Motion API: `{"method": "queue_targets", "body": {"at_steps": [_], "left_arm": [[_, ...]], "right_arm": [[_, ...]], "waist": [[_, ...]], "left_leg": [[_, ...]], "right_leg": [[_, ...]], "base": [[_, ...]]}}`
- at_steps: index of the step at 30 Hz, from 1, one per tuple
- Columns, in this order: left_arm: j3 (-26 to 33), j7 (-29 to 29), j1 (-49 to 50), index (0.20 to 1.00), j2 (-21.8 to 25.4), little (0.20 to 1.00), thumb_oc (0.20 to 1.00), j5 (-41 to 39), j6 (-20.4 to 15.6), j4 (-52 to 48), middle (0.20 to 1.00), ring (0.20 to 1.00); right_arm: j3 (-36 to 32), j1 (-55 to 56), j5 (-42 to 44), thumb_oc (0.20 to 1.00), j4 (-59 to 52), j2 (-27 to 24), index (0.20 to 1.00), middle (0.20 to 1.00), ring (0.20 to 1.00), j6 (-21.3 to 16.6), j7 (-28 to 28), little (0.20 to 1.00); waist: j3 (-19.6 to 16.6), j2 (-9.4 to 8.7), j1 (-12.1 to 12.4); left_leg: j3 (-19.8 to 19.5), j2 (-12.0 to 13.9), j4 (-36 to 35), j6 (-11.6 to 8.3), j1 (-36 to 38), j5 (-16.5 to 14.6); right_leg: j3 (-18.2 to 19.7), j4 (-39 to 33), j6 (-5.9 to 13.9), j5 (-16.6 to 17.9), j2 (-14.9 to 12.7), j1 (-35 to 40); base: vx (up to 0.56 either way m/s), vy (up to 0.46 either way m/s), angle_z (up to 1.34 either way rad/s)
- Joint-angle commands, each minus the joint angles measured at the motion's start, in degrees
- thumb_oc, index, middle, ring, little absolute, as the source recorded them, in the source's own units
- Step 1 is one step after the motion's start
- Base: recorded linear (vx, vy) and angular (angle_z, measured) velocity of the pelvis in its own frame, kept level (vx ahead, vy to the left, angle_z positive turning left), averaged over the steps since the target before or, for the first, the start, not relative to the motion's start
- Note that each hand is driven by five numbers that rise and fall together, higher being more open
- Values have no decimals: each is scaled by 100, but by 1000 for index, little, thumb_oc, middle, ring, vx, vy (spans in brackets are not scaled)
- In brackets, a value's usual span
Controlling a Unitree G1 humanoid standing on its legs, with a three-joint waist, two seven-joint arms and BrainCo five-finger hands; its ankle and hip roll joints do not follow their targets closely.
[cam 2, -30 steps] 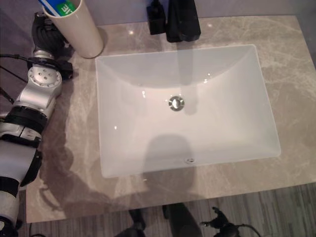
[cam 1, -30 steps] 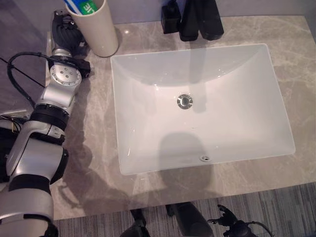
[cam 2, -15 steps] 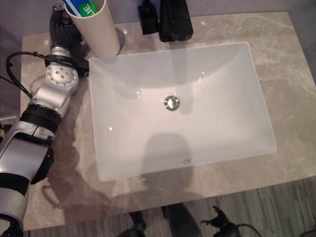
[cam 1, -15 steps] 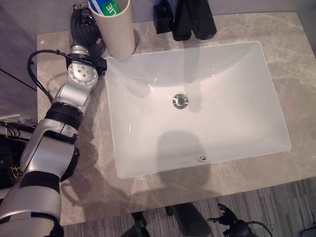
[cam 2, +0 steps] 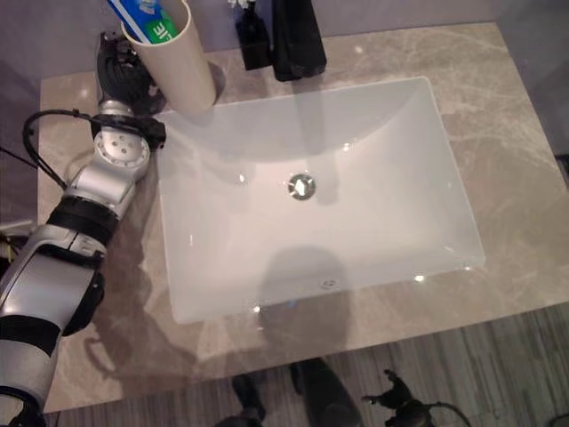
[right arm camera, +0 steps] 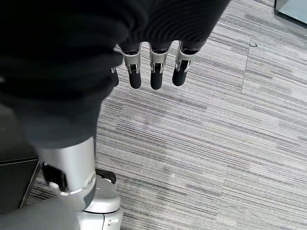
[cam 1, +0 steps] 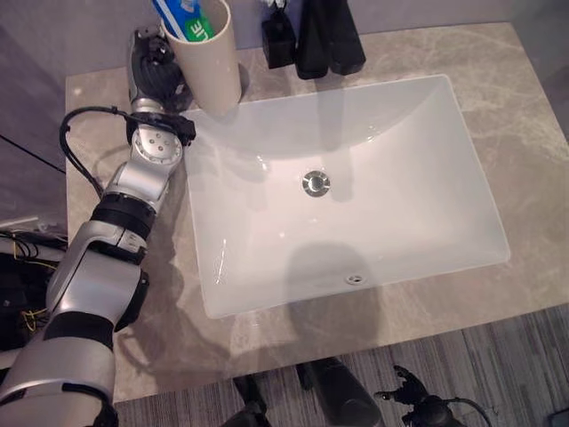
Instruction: Put brush and paste in cup on sink, flatten towel.
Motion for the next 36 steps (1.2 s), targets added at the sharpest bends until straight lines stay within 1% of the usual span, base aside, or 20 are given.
{"method": "queue_targets", "body": {"at_steps": [1, 5, 9, 10, 13, 17, 19, 22, 23, 24, 25, 26, 27, 28, 29, 30, 31, 32, 35, 36], "left_arm": [[434, 324, 591, 200, 10, 200, 200, 84, -28, 209, 200, 200], [699, 470, 913, 200, 27, 200, 200, 75, -58, 30, 200, 200], [995, 583, 1328, 200, 47, 200, 200, 65, -136, -323, 200, 200], [1241, 634, 1768, 200, 52, 200, 200, 64, -253, -732, 200, 200], [1539, 542, 2503, 200, -29, 200, 200, 63, -429, -1446, 200, 200], [2070, 182, 3938, 200, -240, 200, 200, 125, -737, -2911, 200, 200], [2400, -97, 4757, 200, -309, 200, 200, 149, -781, -3598, 200, 200], [2682, -693, 5875, 200, -411, 200, 200, 91, -848, -4277, 200, 200], [2702, -708, 5919, 200, -415, 200, 200, 87, -833, -4315, 200, 200], [2831, -990, 6565, 416, -499, 416, 416, 76, -833, -4549, 416, 416], [2924, -1125, 6865, 529, -575, 529, 529, -12, -847, -4625, 529, 529], [3016, -1202, 7090, 570, -653, 570, 570, -113, -820, -4713, 570, 570], [3122, -1257, 7365, 871, -716, 871, 871, -165, -747, -4699, 871, 871], [3195, -1315, 7550, 1000, -840, 1000, 1000, -273, -706, -4725, 1000, 1000], [3197, -1316, 7553, 1000, -841, 1000, 1000, -273, -704, -4728, 1000, 1000], [3403, -1369, 8008, 1000, -1066, 1000, 1000, -389, -558, -4570, 1000, 1000], [3418, -1427, 8126, 1000, -1064, 1000, 1000, -369, -531, -4556, 1000, 1000], [3441, -1415, 8230, 1000, -1101, 1000, 1000, -327, -418, -4243, 1000, 1000], [3133, -1722, 8459, 1000, -1207, 1000, 1000, -341, -71, -3414, 1000, 1000], [2863, -1923, 8457, 1000, -1369, 1000, 1000, -759, 171, -2905, 1000, 1000]], "right_arm": [[-32, 79, -15, 1000, 52, -210, 1000, 1000, 1000, -22, -67, 1000], [-74, 141, -97, 1000, 103, -212, 1000, 1000, 1000, 13, -61, 1000], [-164, 206, -169, 1000, 146, -203, 1000, 1000, 1000, 42, -47, 1000], [-278, 287, -237, 1000, 219, -220, 1000, 1000, 1000, 75, -18, 1000], [-389, 331, -278, 1000, 301, -190, 1000, 1000, 1000, 115, 21, 1000], [-668, 421, -335, 1000, 485, -122, 1000, 1000, 1000, 181, 113, 1000], [-834, 475, -327, 1000, 595, -45, 1000, 1000, 1000, 214, 157, 1000], [-1063, 523, -325, 1000, 725, 51, 1000, 1000, 1000, 260, 226, 1000], [-1051, 536, -326, 1000, 723, 50, 1000, 1000, 1000, 259, 226, 1000], [-1200, 574, -289, 1000, 774, 122, 1000, 1000, 1000, 265, 245, 1000], [-1281, 569, -248, 1000, 792, 155, 1000, 1000, 1000, 276, 251, 1000], [-1353, 557, -211, 1000, 788, 185, 1000, 1000, 1000, 279, 243, 1000], [-1400, 550, -175, 1000, 811, 230, 1000, 1000, 1000, 285, 233, 1000], [-1444, 544, -142, 1000, 806, 272, 1000, 1000, 1000, 285, 231, 1000], [-1442, 544, -142, 1000, 806, 272, 1000, 1000, 1000, 285, 231, 1000], [-1537, 558, -68, 1000, 740, 374, 1000, 1000, 1000, 280, 212, 1000], [-1545, 578, -51, 1000, 708, 393, 1000, 1000, 1000, 281, 215, 1000], [-1555, 578, -15, 1000, 634, 448, 1000, 1000, 1000, 282, 199, 1000], [-1600, 603, 115, 1000, 498, 473, 1000, 1000, 1000, 298, 225, 1000], [-1596, 571, 101, 1000, 442, 480, 1000, 1000, 1000, 358, 233, 1000]], "waist": [[60, 36, -123], [-36, -61, -57], [-129, -110, 0], [-228, -139, 63], [-340, -183, 147], [-570, -211, 342], [-679, -237, 470], [-763, -268, 662], [-769, -269, 649], [-777, -300, 764], [-770, -322, 838], [-753, -346, 911], [-728, -372, 972], [-702, -411, 1024], [-702, -412, 1019], [-606, -479, 1136], [-578, -493, 1147], [-512, -533, 1156], [-384, -572, 1134], [-299, -545, 1009]], "left_leg": [[-220, 305, 32, -178, 377, 503], [-223, 275, 32, -151, 516, 434], [-268, 237, 32, -123, 682, 371], [-337, 180, 32, -92, 874, 296], [-428, 94, 32, -39, 1032, 280], [-609, -63, 32, 66, 1193, 253], [-694, -164, 32, 147, 1275, 179], [-838, -324, 37, 278, 1384, 75], [-843, -328, 36, 283, 1392, 76], [-941, -448, 39, 385, 1412, 36], [-994, -526, 44, 440, 1404, 24], [-1036, -586, 51, 488, 1385, 14], [-1095, -667, 54, 545, 1377, 19], [-1159, -732, 62, 586, 1370, 24], [-1162, -732, 62, 586, 1371, 25], [-1291, -872, 69, 688, 1386, 51], [-1316, -900, 68, 713, 1392, 41], [-1340, -968, 72, 754, 1401, 70], [-1319, -1067, 58, 824, 1415, 107], [-1277, -1068, 50, 850, 1397, 164]], "right_leg": [[-377, 1292, 443, -1173, 17, -107], [-395, 1239, 432, -1171, 4, 111], [-403, 1163, 425, -1172, -29, 368], [-434, 1072, 423, -1169, -79, 633], [-435, 911, 426, -1120, -162, 930], [-462, 717, 498, -1013, -298, 1276], [-498, 647, 552, -943, -383, 1441], [-556, 569, 667, -782, -553, 1648], [-559, 558, 672, -777, -557, 1663], [-601, 520, 760, -633, -687, 1742], [-637, 498, 820, -540, -773, 1755], [-669, 505, 863, -469, -838, 1762], [-711, 491, 920, -385, -933, 1789], [-743, 486, 968, -283, -1014, 1799], [-746, 484, 968, -282, -1015, 1802], [-818, 454, 1078, -59, -1206, 1838], [-825, 446, 1084, -33, -1240, 1836], [-806, 418, 1141, 119, -1325, 1838], [-731, 352, 1211, 364, -1441, 1812], [-551, 366, 1225, 418, -1434, 1746]], "base": [[0, 0, 0], [0, 0, 0], [10, 13, 0], [18, 65, 9], [10, 72, 22], [-23, 93, 15], [-46, 124, 10], [-83, 137, 8], [-171, 183, 34], [-199, 202, 39], [-268, 249, 42], [-224, 212, 26], [-225, 198, 30], [-155, 148, 32], [-225, 210, 44], [-189, 175, 41], [-275, 252, 51], [-177, 137, 38], [-202, 165, 9], [-146, 124, -8]]}}
